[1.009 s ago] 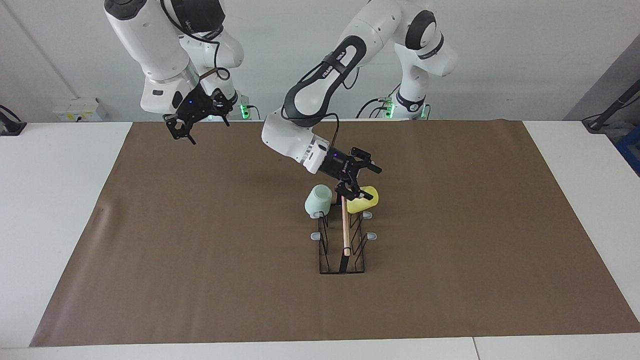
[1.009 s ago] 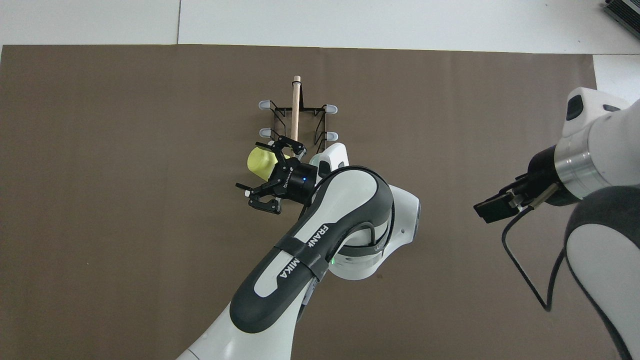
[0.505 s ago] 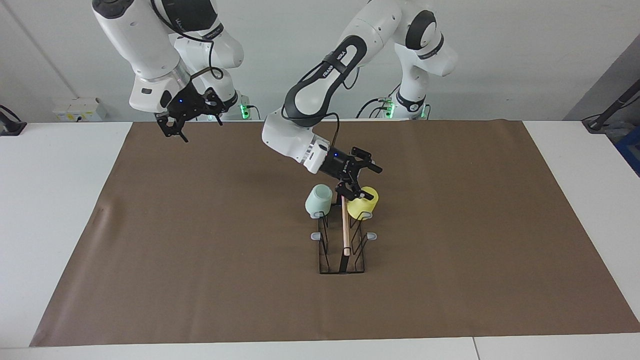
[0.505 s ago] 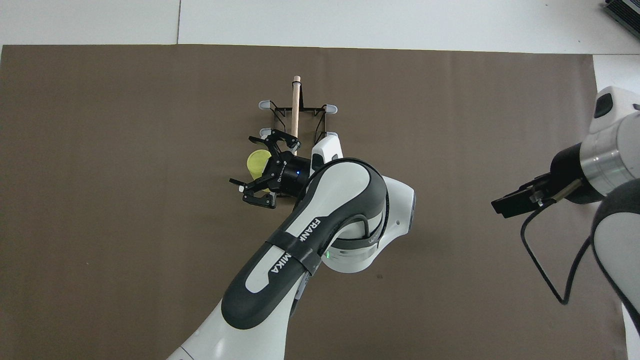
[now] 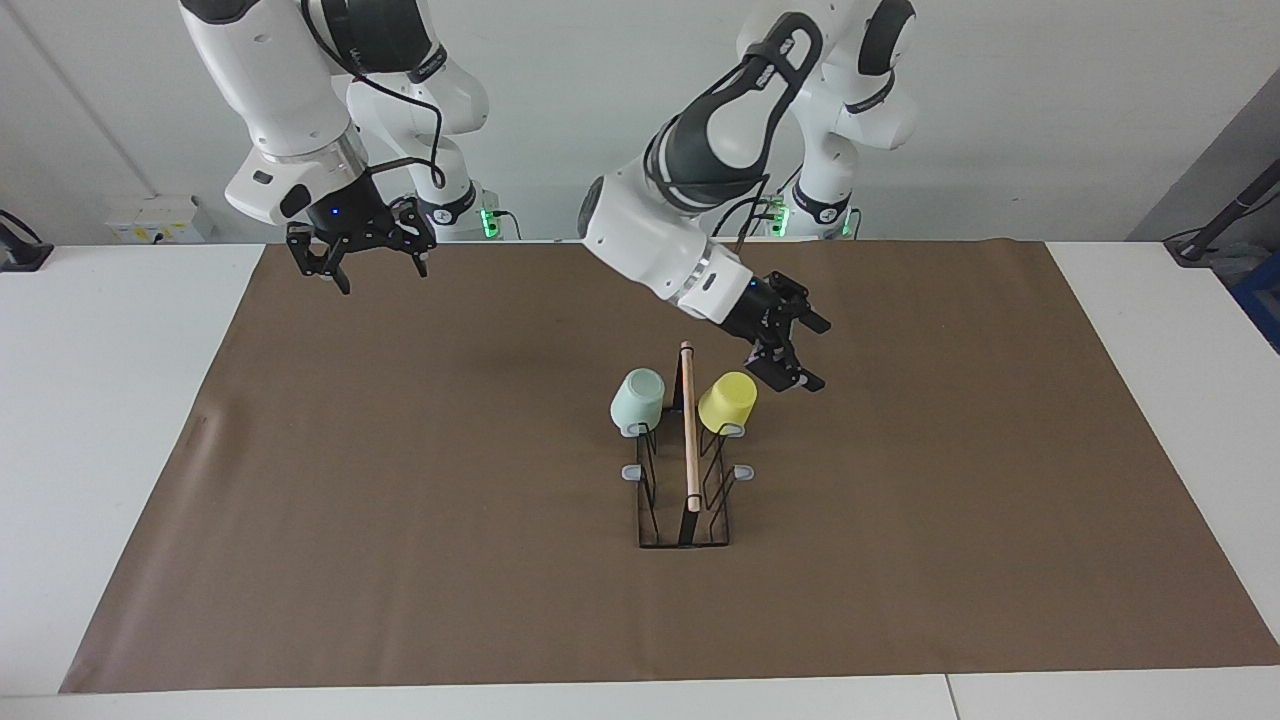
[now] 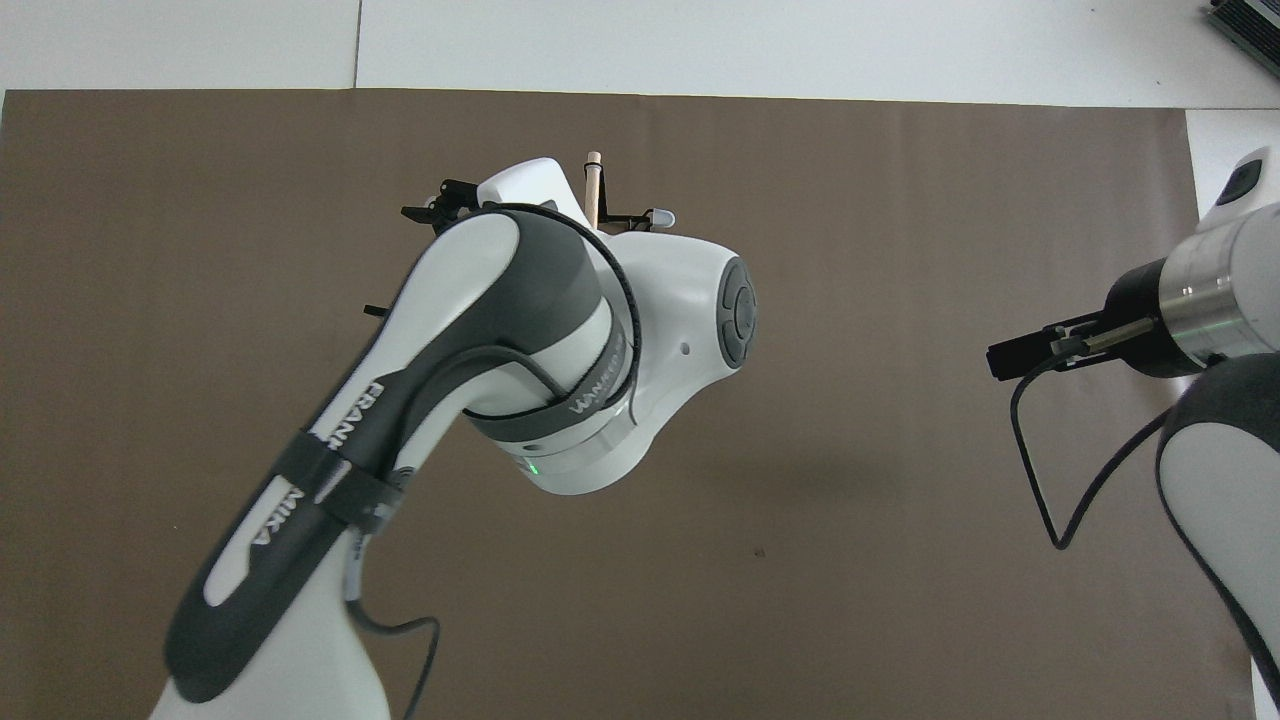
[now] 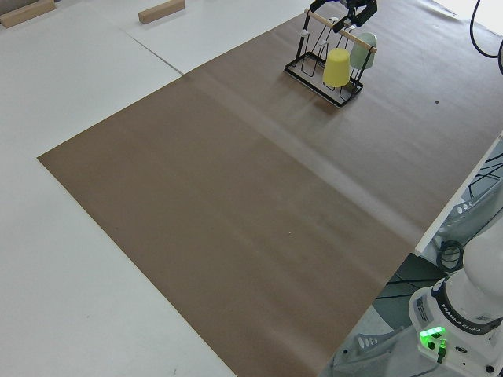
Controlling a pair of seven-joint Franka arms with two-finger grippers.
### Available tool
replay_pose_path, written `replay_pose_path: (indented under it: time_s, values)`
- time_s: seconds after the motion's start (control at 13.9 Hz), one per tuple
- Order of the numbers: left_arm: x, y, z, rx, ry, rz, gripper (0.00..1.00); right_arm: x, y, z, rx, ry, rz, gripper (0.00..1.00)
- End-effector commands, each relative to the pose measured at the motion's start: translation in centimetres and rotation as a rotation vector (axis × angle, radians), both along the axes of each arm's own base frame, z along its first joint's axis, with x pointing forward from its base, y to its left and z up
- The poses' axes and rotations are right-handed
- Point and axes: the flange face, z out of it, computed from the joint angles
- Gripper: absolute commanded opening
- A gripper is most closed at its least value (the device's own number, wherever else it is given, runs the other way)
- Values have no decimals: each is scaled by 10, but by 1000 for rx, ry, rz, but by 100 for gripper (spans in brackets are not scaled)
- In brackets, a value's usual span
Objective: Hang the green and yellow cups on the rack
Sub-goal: 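Open the left gripper and withdraw it from the rack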
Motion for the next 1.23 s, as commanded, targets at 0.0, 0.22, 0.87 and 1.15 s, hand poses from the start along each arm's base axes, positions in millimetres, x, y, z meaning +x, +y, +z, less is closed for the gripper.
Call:
replay_pose_path:
  time_s: [0.0, 0.22, 0.87, 1.15]
  values:
    - [10, 49, 27, -92, 36, -25, 100, 26, -11, -2, -20, -5, -35, 100]
    - [35, 100, 44, -203, 98, -57, 100, 24, -12, -4, -20, 15, -42, 100]
    - [90, 219, 39, -475, 267, -334, 100, 30, -17, 23, -65, 54, -44, 100]
    - [101, 265, 36, -564, 439, -678, 100, 33, -27, 15, -67, 50, -59, 100]
